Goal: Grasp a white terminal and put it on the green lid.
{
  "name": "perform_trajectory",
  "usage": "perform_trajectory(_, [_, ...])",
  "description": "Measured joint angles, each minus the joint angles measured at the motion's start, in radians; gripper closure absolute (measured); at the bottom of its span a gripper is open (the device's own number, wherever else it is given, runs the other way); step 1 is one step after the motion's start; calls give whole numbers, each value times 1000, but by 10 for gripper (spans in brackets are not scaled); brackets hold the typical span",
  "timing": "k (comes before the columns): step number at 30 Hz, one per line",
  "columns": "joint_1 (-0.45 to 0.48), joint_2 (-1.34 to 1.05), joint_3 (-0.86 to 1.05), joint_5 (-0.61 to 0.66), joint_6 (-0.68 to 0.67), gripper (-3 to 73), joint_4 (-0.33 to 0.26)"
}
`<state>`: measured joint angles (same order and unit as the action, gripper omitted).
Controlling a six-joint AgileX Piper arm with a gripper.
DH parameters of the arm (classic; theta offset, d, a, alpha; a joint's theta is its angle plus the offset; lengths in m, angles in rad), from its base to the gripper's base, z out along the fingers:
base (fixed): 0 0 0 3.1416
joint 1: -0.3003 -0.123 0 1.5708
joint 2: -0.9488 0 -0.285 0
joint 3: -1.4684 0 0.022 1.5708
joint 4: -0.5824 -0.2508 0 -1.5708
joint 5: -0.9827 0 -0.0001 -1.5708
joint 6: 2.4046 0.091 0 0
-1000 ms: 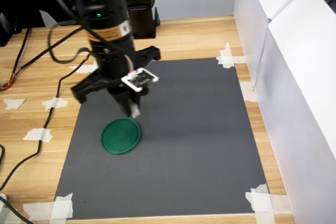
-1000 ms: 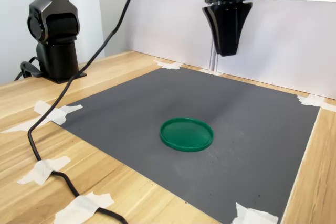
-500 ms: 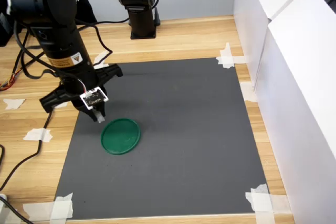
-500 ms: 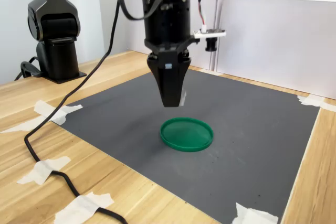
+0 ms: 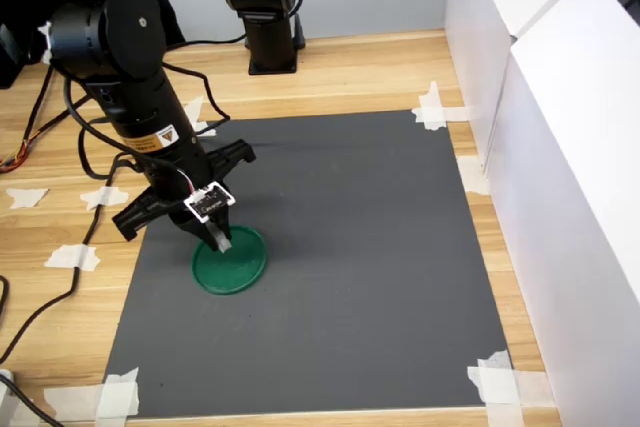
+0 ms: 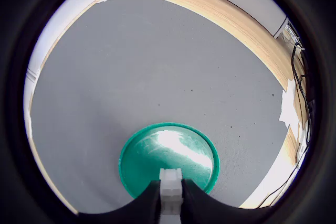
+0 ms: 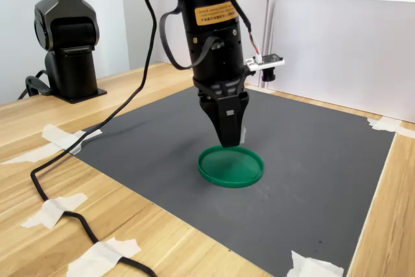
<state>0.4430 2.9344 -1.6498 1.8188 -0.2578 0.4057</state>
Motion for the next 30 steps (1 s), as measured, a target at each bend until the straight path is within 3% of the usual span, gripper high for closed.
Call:
perform_trajectory(8, [0,35,0,7,-7,600,26])
perform_trajectory(11, [0,40,0,9,-7,561,34])
perform_trajectory(14, [0,40,0,9,-7,474,35])
perform_trajectory(22, [0,34,0,9,-7,122,31])
perform_trajectory(26, [0,-23,1,5,-7,71,24])
perform_trajectory(30, [0,-151,2,-28,1,91,-7])
